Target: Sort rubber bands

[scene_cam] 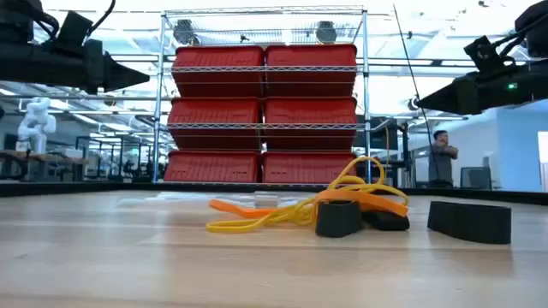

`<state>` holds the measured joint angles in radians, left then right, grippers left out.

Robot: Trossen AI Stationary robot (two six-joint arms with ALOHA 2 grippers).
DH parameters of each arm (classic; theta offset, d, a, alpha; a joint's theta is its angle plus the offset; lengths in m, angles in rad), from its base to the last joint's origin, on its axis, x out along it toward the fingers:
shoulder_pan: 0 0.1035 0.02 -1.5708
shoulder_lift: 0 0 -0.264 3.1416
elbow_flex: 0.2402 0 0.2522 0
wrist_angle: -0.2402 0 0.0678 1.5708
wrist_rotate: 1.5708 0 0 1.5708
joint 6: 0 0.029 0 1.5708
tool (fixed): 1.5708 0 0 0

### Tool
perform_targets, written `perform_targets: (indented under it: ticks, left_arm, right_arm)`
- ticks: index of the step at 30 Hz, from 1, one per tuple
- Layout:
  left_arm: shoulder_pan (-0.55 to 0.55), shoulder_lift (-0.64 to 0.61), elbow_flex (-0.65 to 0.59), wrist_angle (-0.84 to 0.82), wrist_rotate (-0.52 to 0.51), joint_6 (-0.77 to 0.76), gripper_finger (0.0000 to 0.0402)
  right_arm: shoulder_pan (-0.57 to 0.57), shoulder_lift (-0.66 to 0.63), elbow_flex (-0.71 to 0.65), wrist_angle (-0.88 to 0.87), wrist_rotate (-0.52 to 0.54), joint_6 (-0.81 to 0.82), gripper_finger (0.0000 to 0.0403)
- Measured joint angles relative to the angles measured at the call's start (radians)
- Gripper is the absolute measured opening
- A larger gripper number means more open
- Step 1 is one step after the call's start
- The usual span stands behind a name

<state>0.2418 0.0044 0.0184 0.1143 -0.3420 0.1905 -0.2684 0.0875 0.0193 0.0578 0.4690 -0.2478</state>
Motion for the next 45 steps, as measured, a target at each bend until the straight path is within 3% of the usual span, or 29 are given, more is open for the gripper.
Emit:
perform_targets:
  ticks: [34,45]
  left_arm:
    - [0.000,0.000,0.000,0.009,0.000,-0.001,0.0013]
    - [0.000,0.001,0.000,0.079,0.013,-0.002,0.0013]
  right_arm:
    - [0.000,0.000,0.000,0.000,0.000,0.000,0.0000]
    - [0.000,0.000,0.000,0.000,-0.001,0.000,0.0000]
